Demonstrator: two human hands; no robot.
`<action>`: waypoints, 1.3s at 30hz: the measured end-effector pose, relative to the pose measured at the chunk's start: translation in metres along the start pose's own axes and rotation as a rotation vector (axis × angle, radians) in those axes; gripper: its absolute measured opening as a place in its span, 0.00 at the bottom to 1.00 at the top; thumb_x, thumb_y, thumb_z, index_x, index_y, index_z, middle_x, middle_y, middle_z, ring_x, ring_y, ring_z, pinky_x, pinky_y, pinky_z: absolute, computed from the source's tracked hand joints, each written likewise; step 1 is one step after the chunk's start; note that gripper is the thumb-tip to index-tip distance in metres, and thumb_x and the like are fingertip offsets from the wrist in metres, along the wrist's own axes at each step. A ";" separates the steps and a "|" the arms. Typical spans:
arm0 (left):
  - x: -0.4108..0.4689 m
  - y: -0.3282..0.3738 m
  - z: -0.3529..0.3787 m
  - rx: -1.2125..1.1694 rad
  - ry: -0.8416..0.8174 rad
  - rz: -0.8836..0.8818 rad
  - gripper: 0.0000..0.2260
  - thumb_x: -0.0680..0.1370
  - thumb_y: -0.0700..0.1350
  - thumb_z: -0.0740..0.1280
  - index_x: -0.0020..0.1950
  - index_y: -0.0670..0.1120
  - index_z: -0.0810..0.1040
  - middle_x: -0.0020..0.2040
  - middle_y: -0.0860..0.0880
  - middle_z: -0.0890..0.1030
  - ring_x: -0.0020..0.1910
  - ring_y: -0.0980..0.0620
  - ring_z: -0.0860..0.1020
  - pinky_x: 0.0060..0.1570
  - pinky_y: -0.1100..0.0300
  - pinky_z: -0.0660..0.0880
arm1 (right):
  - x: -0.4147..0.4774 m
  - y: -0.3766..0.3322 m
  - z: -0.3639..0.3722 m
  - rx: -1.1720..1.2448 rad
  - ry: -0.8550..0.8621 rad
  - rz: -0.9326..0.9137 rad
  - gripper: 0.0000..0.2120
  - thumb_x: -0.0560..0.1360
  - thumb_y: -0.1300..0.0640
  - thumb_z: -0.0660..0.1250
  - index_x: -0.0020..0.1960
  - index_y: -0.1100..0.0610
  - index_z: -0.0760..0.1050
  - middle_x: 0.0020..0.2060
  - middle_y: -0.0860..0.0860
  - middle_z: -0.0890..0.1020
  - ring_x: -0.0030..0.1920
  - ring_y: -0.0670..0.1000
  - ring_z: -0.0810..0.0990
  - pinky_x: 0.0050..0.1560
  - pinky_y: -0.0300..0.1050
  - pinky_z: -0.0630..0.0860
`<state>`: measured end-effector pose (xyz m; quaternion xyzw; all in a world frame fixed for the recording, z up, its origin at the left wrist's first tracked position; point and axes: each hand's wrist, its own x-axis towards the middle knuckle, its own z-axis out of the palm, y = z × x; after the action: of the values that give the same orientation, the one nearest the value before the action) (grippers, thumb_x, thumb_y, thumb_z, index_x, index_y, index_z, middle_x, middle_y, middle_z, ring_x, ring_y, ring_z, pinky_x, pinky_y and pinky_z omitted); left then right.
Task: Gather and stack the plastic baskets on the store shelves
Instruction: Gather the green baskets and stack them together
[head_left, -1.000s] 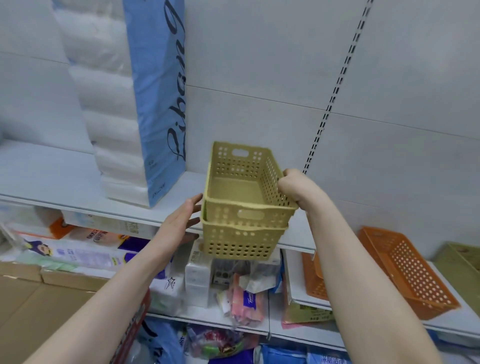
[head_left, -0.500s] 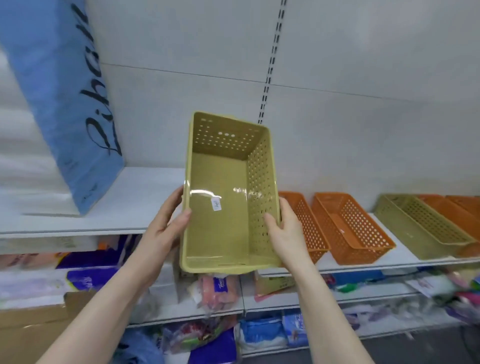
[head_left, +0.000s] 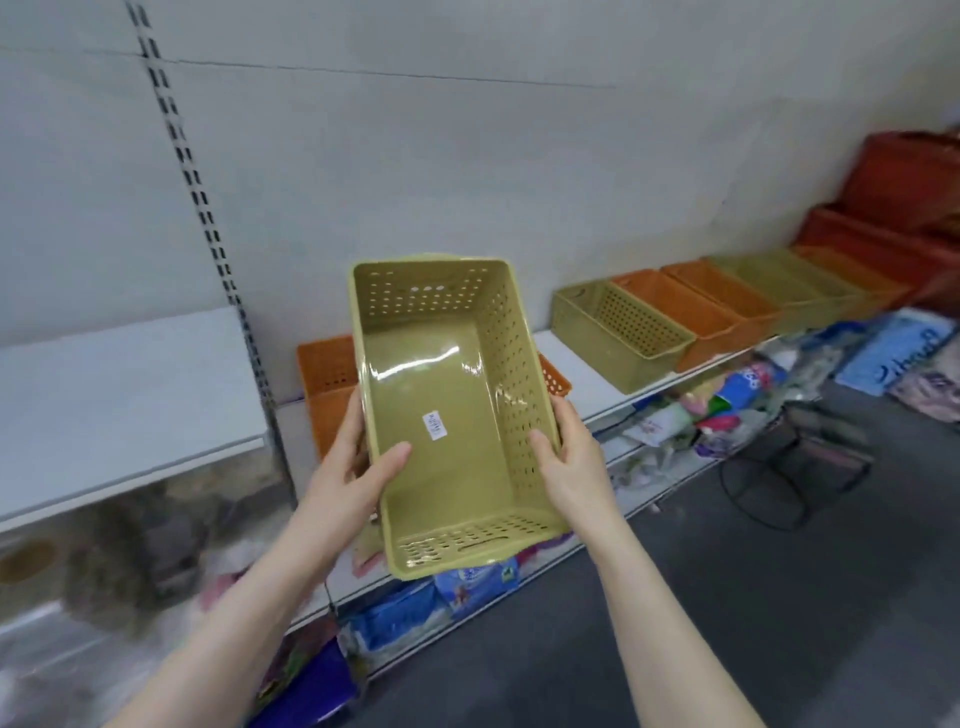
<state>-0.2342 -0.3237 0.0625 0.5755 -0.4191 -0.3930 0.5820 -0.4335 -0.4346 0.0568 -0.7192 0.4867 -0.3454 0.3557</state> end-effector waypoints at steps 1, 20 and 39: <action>0.010 -0.002 0.020 0.000 -0.005 -0.009 0.32 0.78 0.47 0.66 0.75 0.69 0.56 0.58 0.76 0.74 0.53 0.76 0.76 0.43 0.76 0.75 | 0.010 0.013 -0.014 -0.024 0.003 0.007 0.15 0.80 0.59 0.60 0.65 0.49 0.69 0.52 0.41 0.81 0.52 0.44 0.80 0.55 0.48 0.76; 0.249 -0.022 0.313 0.241 -0.117 -0.025 0.28 0.78 0.61 0.61 0.77 0.58 0.60 0.71 0.55 0.71 0.65 0.56 0.74 0.64 0.54 0.72 | 0.241 0.183 -0.283 -0.316 0.231 0.063 0.19 0.80 0.63 0.60 0.70 0.54 0.67 0.54 0.51 0.81 0.48 0.51 0.78 0.49 0.45 0.73; 0.428 -0.112 0.368 0.340 0.228 -0.437 0.18 0.77 0.40 0.67 0.65 0.52 0.75 0.42 0.45 0.77 0.38 0.44 0.81 0.39 0.49 0.83 | 0.477 0.253 -0.297 0.162 0.027 0.173 0.19 0.78 0.63 0.65 0.68 0.57 0.71 0.60 0.57 0.81 0.57 0.56 0.81 0.60 0.55 0.77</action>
<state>-0.4322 -0.8547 -0.0394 0.7816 -0.2769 -0.3662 0.4223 -0.6618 -1.0074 0.0648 -0.6387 0.5222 -0.3611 0.4347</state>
